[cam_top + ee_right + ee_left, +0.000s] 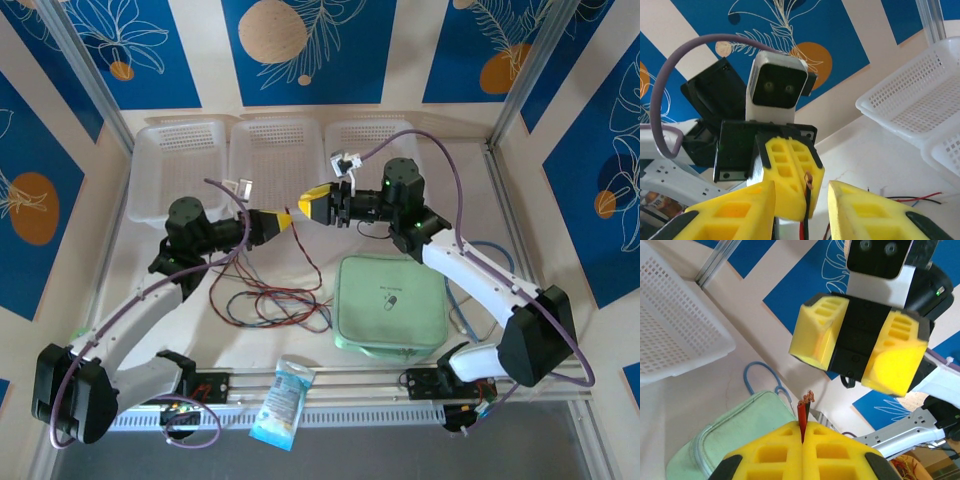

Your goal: Untangle the cables

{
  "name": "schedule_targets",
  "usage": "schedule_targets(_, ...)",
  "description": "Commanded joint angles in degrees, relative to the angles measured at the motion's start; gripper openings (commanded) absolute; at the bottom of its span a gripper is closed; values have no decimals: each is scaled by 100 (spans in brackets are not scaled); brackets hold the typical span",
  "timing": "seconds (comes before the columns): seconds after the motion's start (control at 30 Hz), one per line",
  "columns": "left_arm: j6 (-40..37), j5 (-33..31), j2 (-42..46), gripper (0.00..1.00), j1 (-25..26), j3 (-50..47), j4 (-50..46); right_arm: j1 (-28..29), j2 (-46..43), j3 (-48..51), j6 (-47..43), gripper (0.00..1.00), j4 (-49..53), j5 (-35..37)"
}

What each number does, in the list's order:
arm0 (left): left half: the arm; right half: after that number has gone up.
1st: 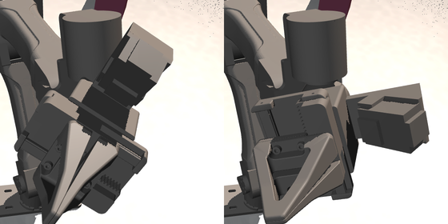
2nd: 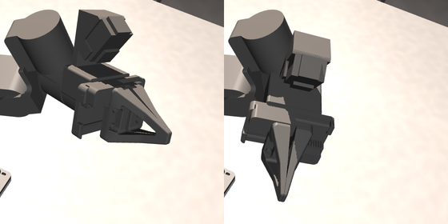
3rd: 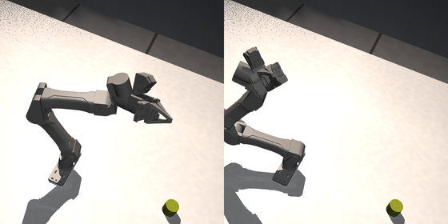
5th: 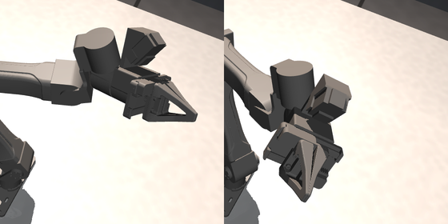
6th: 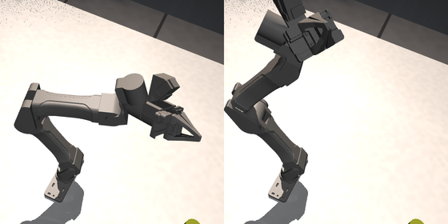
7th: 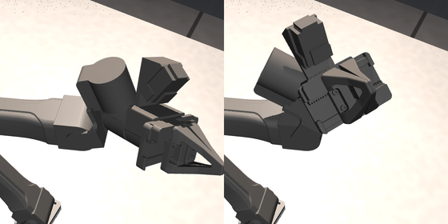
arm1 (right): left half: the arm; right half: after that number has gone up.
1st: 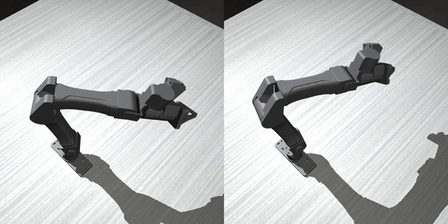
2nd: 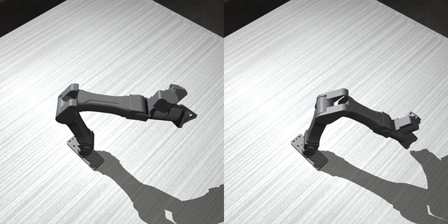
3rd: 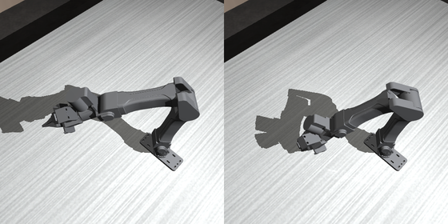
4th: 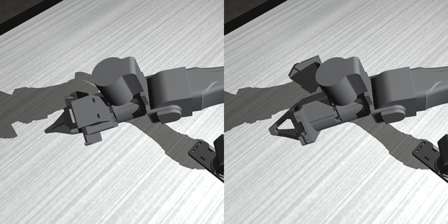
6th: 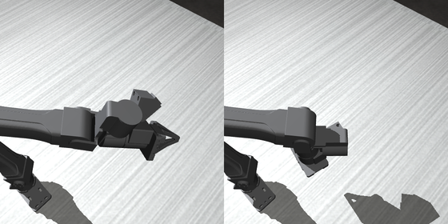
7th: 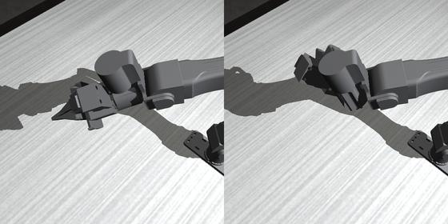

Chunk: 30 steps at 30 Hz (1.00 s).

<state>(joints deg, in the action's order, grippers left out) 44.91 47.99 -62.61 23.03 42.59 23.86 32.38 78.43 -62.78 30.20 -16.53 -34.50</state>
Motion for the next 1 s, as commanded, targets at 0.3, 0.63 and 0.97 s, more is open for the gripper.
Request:
schedule_targets(0.3,-453,-60,47,0,115,261,-478,241,542,-863,232,26,1361,38)
schedule_targets(0.63,-429,-68,38,0,123,276,-487,260,539,-832,66,27,1520,-85)
schedule_targets(0.97,-395,-35,21,0,131,276,-457,347,563,-832,0,26,1546,-136)
